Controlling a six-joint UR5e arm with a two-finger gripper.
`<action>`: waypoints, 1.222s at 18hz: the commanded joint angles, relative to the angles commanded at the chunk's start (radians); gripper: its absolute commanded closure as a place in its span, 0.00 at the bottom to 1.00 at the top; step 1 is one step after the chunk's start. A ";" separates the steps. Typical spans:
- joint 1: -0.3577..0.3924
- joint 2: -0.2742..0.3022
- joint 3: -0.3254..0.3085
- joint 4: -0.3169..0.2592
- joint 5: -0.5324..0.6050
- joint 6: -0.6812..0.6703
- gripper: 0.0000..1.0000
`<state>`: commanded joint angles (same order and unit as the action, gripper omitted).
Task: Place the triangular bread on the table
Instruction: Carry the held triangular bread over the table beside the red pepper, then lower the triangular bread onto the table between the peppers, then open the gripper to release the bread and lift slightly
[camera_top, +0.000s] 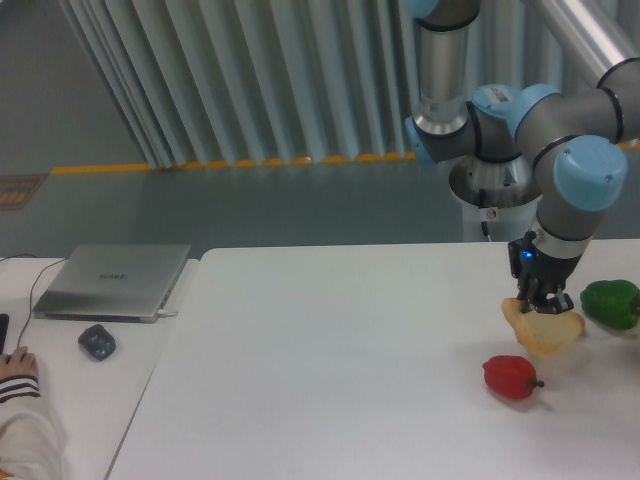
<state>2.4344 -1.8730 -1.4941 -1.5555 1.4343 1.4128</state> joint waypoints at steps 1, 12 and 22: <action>-0.002 0.000 -0.003 0.008 0.000 -0.003 0.00; -0.002 0.000 -0.020 0.081 0.002 -0.003 0.00; -0.015 -0.002 -0.011 0.169 0.055 0.011 0.00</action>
<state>2.4191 -1.8745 -1.5048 -1.3867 1.4895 1.4235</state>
